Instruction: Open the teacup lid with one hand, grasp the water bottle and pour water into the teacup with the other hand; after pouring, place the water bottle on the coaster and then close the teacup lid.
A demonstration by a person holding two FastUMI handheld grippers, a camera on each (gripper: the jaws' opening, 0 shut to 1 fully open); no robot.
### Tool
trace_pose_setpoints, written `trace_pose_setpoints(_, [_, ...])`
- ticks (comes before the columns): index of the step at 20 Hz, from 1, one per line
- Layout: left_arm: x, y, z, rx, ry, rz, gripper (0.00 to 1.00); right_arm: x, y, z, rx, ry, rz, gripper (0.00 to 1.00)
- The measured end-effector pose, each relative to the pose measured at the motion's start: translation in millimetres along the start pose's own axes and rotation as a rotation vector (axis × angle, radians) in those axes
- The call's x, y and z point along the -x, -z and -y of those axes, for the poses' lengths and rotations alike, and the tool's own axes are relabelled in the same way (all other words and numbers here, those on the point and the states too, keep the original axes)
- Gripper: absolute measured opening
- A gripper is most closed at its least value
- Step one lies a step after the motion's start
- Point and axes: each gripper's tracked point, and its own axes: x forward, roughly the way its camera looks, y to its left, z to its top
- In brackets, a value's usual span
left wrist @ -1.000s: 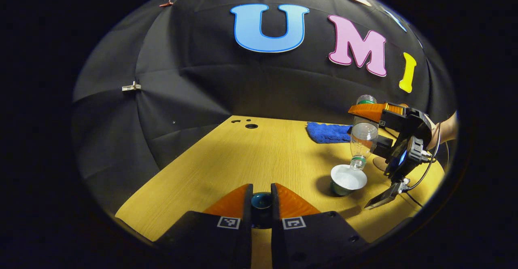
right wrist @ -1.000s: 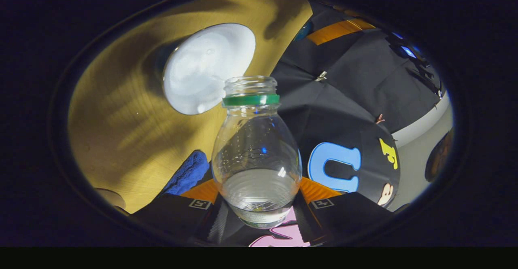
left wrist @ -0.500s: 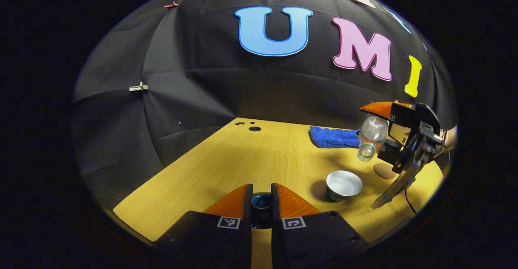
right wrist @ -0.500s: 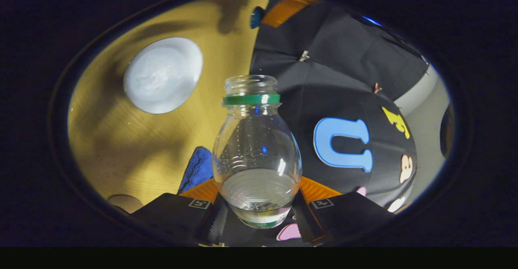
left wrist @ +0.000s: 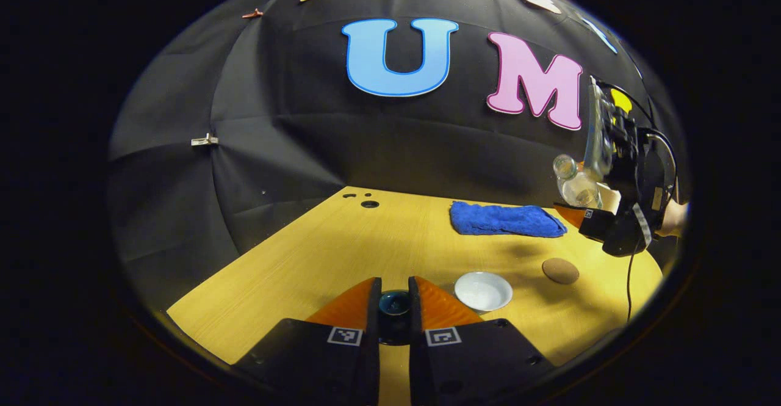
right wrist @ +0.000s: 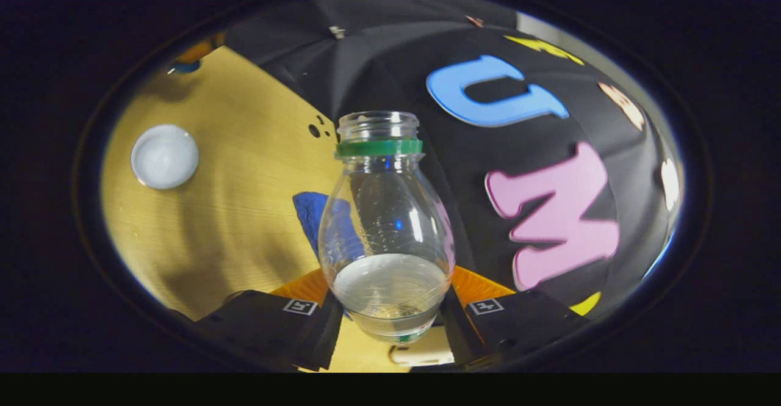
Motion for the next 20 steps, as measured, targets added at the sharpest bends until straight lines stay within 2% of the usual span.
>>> trace_pose_setpoints(1, [2.0, -1.6, 4.1, 0.000, 0.002, 0.001, 0.23, -0.8, 10.6, -0.1, -0.098, -0.031, -0.033, 0.77])
trace_pose_setpoints(4, [5.5, -1.4, 12.3, -0.007, 0.005, -0.002, 0.23, 7.0, 38.8, -8.1, -0.373, -0.094, -0.116, 0.75])
trace_pose_setpoints(7, [6.7, -2.7, 17.6, 0.007, 0.000, 0.001, 0.23, 11.6, 53.3, -21.2, -0.687, -0.131, -0.139, 0.75])
trace_pose_setpoints(9, [4.9, -0.2, 24.0, 0.022, 0.011, -0.003, 0.23, 11.0, 56.4, -32.1, -0.846, -0.161, -0.135, 0.75])
trace_pose_setpoints(10, [4.0, 1.8, 27.3, 0.023, 0.019, -0.005, 0.27, 9.4, 58.3, -34.5, -0.913, -0.167, -0.121, 0.75])
trace_pose_setpoints(11, [3.2, 2.6, 29.3, 0.019, 0.022, -0.005, 0.23, 7.7, 60.2, -37.8, -0.953, -0.164, -0.111, 0.75])
trace_pose_setpoints(13, [1.2, 5.1, 34.2, 0.017, 0.031, -0.005, 0.23, 2.5, 62.7, -41.7, -1.002, -0.148, -0.084, 0.75])
trace_pose_setpoints(20, [-0.8, 17.5, 44.2, 0.054, 0.051, -0.023, 0.23, -1.3, 67.9, -40.7, -0.976, -0.100, -0.029, 0.75])
